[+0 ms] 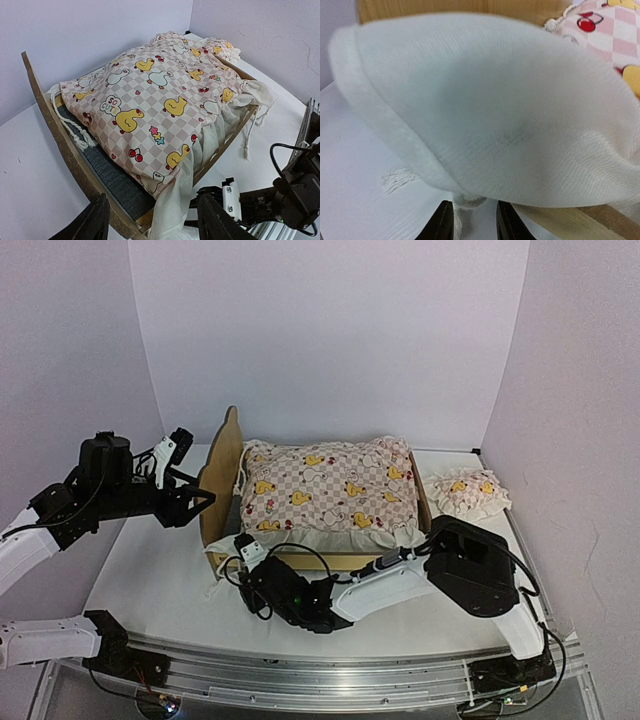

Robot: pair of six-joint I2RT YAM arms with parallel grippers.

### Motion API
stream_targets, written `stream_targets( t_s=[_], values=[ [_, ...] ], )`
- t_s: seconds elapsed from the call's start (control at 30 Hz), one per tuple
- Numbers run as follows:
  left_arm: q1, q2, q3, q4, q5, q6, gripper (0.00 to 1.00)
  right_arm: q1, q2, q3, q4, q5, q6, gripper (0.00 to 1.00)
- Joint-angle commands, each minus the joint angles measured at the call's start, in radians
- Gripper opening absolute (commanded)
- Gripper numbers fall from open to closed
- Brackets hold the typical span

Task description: Set up the pet bed

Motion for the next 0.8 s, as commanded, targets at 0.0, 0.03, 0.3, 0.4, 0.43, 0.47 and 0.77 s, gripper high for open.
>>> stream_targets(
  t_s=[0.0, 0.03, 0.3, 0.4, 0.43, 0.47, 0.77],
  values=[
    [0.005, -0.003, -0.007, 0.044, 0.013, 0.006, 0.62, 0.009, 0.054, 0.09, 0.02, 0.117, 0.067, 0.3],
    [0.005, -0.004, -0.007, 0.046, 0.013, 0.003, 0.61, 0.009, 0.064, 0.096, 0.022, 0.14, 0.081, 0.29],
    [0.005, -0.005, -0.014, 0.053, 0.016, -0.001, 0.61, 0.01, 0.112, 0.128, 0.035, 0.222, 0.159, 0.25],
    [0.005, -0.004, -0.016, 0.057, 0.019, -0.005, 0.62, 0.009, 0.125, 0.139, 0.035, 0.269, 0.173, 0.25],
    [0.005, -0.004, -0.017, 0.057, 0.019, -0.006, 0.62, 0.008, 0.131, 0.144, 0.034, 0.276, 0.176, 0.24],
    [0.005, -0.005, -0.017, 0.057, 0.019, -0.006, 0.62, 0.008, 0.136, 0.15, 0.034, 0.282, 0.178, 0.24],
    [0.005, -0.007, -0.018, 0.057, 0.018, -0.008, 0.62, 0.007, 0.163, 0.202, 0.03, 0.322, 0.141, 0.0]
  ],
)
